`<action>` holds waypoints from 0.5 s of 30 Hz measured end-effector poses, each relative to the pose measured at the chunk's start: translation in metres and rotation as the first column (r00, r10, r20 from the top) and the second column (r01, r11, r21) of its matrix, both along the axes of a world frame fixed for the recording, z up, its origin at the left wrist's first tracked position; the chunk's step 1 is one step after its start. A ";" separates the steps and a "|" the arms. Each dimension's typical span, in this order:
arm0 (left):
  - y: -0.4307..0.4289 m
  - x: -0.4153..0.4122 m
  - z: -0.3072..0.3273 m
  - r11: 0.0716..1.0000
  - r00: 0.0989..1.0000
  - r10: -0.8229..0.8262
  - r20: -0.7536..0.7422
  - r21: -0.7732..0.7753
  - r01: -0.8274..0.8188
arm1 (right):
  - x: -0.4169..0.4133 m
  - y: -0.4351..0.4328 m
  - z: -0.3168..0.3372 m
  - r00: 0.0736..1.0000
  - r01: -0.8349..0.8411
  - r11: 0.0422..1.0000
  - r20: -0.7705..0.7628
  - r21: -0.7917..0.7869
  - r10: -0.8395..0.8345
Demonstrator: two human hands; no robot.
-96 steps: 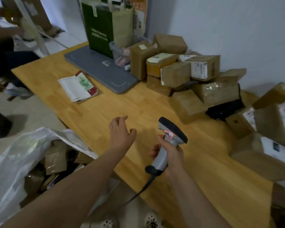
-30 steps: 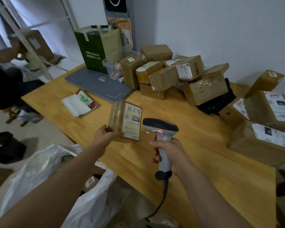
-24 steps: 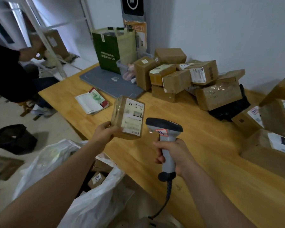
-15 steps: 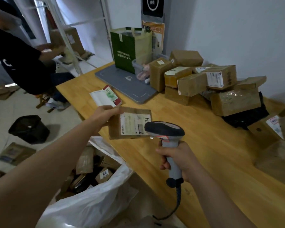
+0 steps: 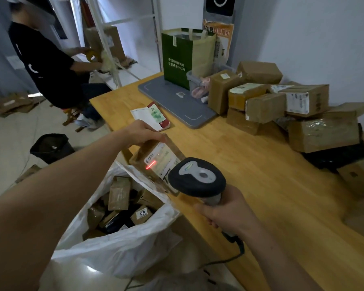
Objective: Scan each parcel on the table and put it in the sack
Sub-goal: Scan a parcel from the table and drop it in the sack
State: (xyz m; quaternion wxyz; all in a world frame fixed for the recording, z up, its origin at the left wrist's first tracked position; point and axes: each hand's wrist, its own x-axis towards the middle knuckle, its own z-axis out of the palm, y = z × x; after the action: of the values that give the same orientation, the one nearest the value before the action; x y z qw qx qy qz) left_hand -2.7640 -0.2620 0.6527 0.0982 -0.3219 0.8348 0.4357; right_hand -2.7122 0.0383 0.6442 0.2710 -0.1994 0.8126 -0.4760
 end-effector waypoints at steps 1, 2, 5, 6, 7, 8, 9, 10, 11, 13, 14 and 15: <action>-0.001 0.001 0.000 1.000 1.000 -0.003 0.005 -0.001 0.003 | 0.001 -0.001 -0.001 1.000 -0.016 1.000 -0.023 0.006 0.016; -0.001 0.002 -0.001 1.000 1.000 -0.004 0.011 0.003 0.003 | 0.002 -0.002 -0.001 0.999 -0.032 0.999 -0.038 0.008 0.032; -0.002 0.005 0.000 1.000 1.000 -0.012 0.022 0.015 0.011 | 0.004 -0.003 0.000 0.995 -0.074 0.997 -0.072 0.007 0.074; -0.003 0.007 -0.001 1.000 1.000 -0.013 0.023 0.014 0.012 | 0.005 -0.003 0.001 0.993 -0.078 0.997 -0.082 0.005 0.078; -0.004 0.008 -0.001 1.000 1.000 -0.014 0.020 0.013 0.013 | 0.006 -0.004 0.001 0.993 -0.078 0.997 -0.091 0.005 0.078; -0.006 0.009 -0.001 1.000 1.000 -0.012 0.020 0.013 0.011 | 0.006 -0.004 0.002 0.992 -0.077 0.997 -0.095 0.005 0.077; -0.007 0.010 -0.001 1.000 1.000 -0.014 0.018 0.012 0.014 | 0.007 -0.005 0.002 0.993 -0.075 0.997 -0.095 0.005 0.075; -0.009 0.012 -0.002 1.000 1.000 -0.017 0.016 0.015 0.016 | 0.008 -0.006 0.003 0.993 -0.073 0.997 -0.090 0.003 0.073; -0.011 0.013 -0.003 1.000 1.000 -0.020 0.012 0.016 0.020 | 0.008 -0.007 0.003 0.994 -0.072 0.997 -0.084 0.001 0.072; -0.013 0.015 -0.005 1.000 1.000 -0.019 0.005 0.024 0.019 | 0.009 -0.008 0.004 0.993 -0.085 0.996 -0.084 0.006 0.085; -0.013 0.016 -0.005 1.000 1.000 -0.015 0.004 0.028 0.015 | 0.010 -0.009 0.004 0.991 -0.095 0.995 -0.090 0.013 0.096; -0.013 0.018 -0.006 0.999 1.000 -0.008 0.001 0.032 0.008 | 0.010 -0.010 0.004 0.990 -0.103 0.994 -0.098 0.022 0.105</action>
State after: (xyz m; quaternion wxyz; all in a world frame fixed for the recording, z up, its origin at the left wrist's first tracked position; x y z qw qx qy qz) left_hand -2.7465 -0.2752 0.6471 0.1053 -0.3172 0.8289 0.4485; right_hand -2.7023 0.0279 0.6484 0.2567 -0.2623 0.8176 -0.4437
